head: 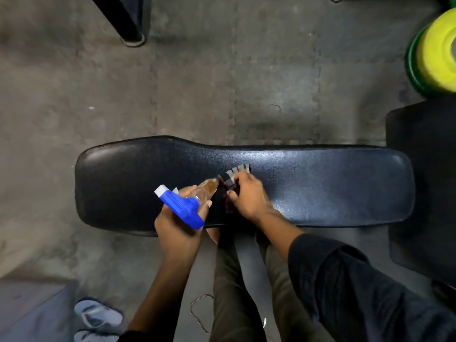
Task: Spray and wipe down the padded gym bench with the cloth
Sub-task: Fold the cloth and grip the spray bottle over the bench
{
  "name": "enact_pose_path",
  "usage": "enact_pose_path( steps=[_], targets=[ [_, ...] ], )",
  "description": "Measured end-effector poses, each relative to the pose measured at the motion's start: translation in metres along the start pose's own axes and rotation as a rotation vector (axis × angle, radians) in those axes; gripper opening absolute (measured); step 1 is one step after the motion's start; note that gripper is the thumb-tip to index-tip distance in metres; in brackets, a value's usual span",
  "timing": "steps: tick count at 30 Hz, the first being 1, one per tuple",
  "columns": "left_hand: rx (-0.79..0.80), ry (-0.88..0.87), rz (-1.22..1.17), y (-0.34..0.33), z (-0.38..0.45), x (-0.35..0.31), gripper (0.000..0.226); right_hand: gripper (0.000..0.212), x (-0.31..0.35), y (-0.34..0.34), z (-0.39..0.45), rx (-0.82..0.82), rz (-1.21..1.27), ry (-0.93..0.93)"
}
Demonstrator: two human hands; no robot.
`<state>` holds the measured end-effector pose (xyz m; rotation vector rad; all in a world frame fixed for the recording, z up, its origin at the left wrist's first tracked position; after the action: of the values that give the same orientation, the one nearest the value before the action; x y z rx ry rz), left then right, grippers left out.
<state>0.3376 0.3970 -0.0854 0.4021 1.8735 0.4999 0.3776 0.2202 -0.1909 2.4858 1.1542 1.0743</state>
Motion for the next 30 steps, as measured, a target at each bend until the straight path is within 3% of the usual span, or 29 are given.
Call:
enact_pose_path(
  steps=[3,5,8,11,14,18,23,25,28,30],
  targets=[
    [-0.021,0.141,-0.011,0.003,-0.012,0.01,0.04,0.032,-0.007,-0.003,-0.003,0.047,0.018,0.028],
    [0.001,0.145,0.014,0.007,-0.017,0.011,0.04,0.032,-0.012,0.002,-0.01,0.053,0.137,0.024],
    [0.14,0.057,0.09,0.008,-0.015,0.005,0.042,0.035,-0.014,0.022,-0.033,-0.026,0.54,0.041],
    [0.309,-0.03,0.104,-0.001,-0.009,-0.016,0.045,0.064,-0.01,0.047,-0.068,-0.002,0.914,0.304],
    [0.562,-0.097,0.114,-0.021,0.002,-0.042,0.035,0.091,0.0,0.065,-0.101,0.079,0.868,0.455],
    [0.955,-0.091,0.238,-0.059,0.02,-0.07,0.018,0.104,-0.009,0.085,-0.12,-0.131,0.674,0.392],
    [1.209,-0.199,0.347,-0.119,0.032,-0.091,0.048,0.112,-0.059,0.109,-0.125,-0.254,0.601,0.353],
    [1.269,-0.213,0.362,-0.147,0.031,-0.094,0.043,0.114,-0.086,0.113,-0.128,-0.27,0.611,0.321],
    [1.287,-0.219,0.386,-0.166,0.031,-0.097,0.02,0.092,-0.104,0.109,-0.126,-0.312,0.628,0.266],
    [1.314,-0.239,0.429,-0.191,0.024,-0.101,0.024,0.067,-0.123,0.105,-0.128,-0.398,0.691,0.218]
  ],
)
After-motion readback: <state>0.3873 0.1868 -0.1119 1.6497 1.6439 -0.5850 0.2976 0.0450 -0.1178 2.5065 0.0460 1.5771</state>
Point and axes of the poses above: each hand's wrist, its own z-axis towards the middle knuckle, its own y-axis out of the back of the hand, x = y × z, the point moved 2 cm from there along z, towards the middle knuckle, and after that the axes turned 7 degrees about x, right-handed, at the moved point
